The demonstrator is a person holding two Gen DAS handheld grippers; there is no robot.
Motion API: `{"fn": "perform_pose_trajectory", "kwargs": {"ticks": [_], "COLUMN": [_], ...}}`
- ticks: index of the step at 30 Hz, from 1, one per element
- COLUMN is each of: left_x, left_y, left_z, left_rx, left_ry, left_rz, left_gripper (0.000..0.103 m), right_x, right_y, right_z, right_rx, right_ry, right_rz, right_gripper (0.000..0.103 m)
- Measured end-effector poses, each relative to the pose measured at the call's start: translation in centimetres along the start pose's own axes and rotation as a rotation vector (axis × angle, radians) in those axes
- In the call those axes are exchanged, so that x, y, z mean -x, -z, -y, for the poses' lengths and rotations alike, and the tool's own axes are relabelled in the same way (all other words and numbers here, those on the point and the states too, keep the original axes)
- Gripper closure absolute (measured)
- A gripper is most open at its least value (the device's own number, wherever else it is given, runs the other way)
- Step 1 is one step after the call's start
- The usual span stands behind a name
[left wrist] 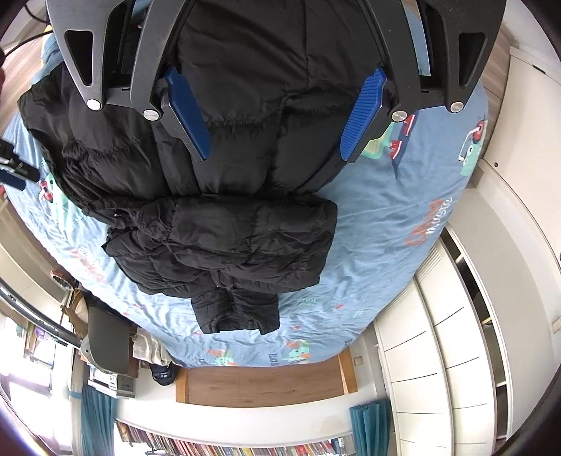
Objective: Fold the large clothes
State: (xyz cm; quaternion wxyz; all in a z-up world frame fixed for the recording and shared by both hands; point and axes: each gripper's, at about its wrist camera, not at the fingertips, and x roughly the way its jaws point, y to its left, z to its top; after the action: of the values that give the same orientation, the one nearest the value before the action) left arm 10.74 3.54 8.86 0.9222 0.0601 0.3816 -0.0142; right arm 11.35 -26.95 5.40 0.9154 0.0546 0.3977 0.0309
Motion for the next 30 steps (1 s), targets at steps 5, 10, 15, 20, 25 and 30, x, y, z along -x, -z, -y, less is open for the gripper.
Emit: {"fn": "perform_pose_trajectory", "kwargs": {"ticks": [5,10,15,20,25,30], "left_x": [-1.5,-4.2,-8.7,-15.4,-23.3,-31.8], "left_y": [-1.7,-5.2,-10.9,-18.3,-25.3,-31.3], "left_z": [-0.7,-2.4,-4.6,-7.5,-9.5,-11.4], "left_rx": [-0.005,-0.018,-0.022,0.023,0.035,0.059], "left_ry": [-0.035,-0.082,-0.082,-0.025,-0.005,0.022], "left_rz": [-0.001,0.0,0.007,-0.005,-0.009,-0.038], "left_gripper": [0.026,0.025,0.025,0.025,0.025,0.025], "right_x": [0.2,-0.4,-3.1,-8.3,-15.7,-23.4], "right_y": [-2.6,-7.1,-13.2,-20.1,-27.6,-34.3], "right_z": [1.8,3.6,5.1,5.4,5.8,5.9], "right_rx": [-0.021,-0.033,-0.021,0.012,0.029,0.012], "right_ry": [0.028,0.051,0.044,0.021,-0.011,-0.032], "right_rz": [0.04,0.094,0.122,0.126,0.13,0.119], "right_gripper": [0.033,0.033,0.033,0.033,0.033,0.033]}}
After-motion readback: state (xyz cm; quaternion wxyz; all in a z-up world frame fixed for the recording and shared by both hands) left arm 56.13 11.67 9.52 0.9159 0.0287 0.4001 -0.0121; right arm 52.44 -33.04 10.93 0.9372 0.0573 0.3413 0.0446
